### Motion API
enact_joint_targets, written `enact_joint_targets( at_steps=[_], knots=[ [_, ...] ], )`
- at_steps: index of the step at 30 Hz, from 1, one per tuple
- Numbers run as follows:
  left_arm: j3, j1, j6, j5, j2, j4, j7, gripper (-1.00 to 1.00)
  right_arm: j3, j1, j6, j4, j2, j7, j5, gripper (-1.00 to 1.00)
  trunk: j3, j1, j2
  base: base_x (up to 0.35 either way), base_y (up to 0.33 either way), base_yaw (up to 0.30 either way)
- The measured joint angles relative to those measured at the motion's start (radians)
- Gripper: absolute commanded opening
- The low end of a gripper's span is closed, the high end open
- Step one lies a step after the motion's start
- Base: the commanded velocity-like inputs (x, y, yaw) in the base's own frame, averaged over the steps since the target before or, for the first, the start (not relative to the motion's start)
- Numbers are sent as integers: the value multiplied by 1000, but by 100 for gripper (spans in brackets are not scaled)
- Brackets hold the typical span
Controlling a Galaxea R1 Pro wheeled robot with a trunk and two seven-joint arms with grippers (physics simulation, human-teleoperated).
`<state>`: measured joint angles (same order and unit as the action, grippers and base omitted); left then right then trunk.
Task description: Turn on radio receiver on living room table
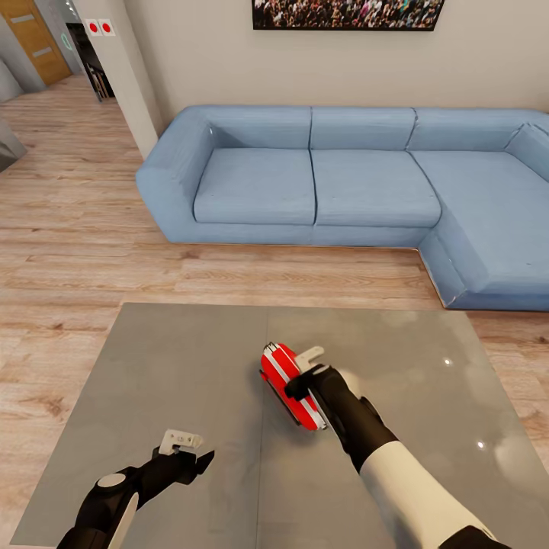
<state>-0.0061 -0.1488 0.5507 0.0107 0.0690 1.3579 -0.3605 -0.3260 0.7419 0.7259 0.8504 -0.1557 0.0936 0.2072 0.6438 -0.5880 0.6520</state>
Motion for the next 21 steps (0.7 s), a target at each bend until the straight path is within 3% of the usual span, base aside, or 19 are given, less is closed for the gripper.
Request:
enact_joint_targets(
  at_steps=[14,21],
  knots=[
    [0,0,0,0,0,-1,0,100,1,1,-12,-20,2,0,0,100,0,0,0,0,0,0],
    [0,0,0,0,1,-1,0,100,3,10,-54,-81,6,0,0,100,0,0,0,0,0,0]
  ],
)
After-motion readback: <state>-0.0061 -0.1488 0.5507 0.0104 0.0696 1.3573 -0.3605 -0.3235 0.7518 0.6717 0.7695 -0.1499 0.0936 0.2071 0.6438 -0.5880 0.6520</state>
